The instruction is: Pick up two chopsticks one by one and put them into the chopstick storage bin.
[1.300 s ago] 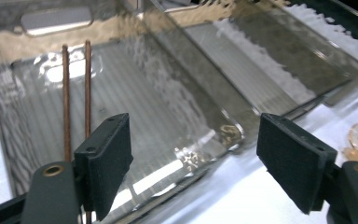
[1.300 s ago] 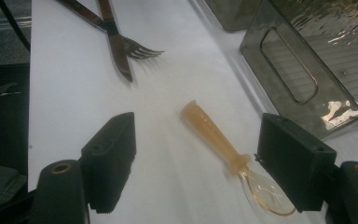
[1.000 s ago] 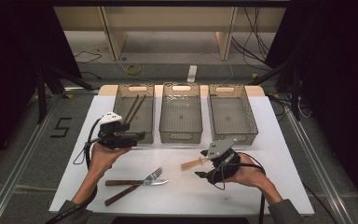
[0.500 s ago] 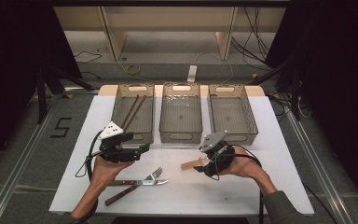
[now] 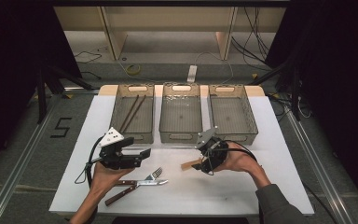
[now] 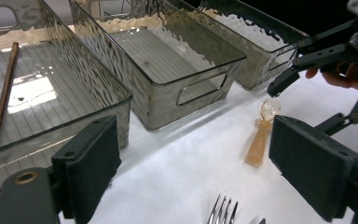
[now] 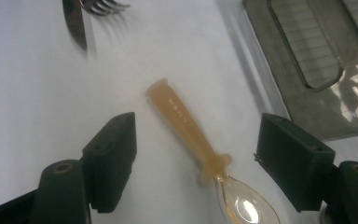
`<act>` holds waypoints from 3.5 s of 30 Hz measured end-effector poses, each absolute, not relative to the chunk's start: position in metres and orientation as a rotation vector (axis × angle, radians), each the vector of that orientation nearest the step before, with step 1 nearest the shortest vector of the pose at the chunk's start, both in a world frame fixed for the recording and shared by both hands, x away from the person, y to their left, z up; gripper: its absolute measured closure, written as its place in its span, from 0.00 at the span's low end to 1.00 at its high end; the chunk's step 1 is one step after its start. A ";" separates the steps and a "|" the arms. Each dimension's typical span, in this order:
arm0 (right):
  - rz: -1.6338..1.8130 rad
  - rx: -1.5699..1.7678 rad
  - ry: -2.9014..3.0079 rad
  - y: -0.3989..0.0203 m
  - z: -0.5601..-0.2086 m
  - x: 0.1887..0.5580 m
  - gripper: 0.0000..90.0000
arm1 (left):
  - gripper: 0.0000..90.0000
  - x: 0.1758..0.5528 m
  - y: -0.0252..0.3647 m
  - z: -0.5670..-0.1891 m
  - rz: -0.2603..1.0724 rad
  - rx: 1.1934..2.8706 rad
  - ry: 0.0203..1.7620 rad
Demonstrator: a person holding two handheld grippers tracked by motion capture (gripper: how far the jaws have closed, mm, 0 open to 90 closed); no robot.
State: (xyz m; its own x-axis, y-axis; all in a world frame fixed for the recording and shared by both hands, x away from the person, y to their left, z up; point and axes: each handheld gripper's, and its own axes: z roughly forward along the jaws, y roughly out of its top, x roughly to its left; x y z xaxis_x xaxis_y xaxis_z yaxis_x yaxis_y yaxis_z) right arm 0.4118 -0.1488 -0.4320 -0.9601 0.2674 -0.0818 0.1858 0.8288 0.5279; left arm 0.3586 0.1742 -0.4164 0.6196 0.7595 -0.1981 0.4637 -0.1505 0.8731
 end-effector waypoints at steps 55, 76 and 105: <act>0.533 0.200 2.931 -0.122 -0.461 0.414 0.85 | 0.17 0.350 0.170 -0.418 0.381 1.813 0.941; 0.896 0.422 2.735 -0.148 -0.406 0.420 0.86 | 0.17 0.350 0.171 -0.417 0.371 1.813 0.935; 1.144 0.746 2.488 -0.116 -0.359 0.479 0.86 | 0.17 0.350 0.173 -0.416 0.369 1.814 0.939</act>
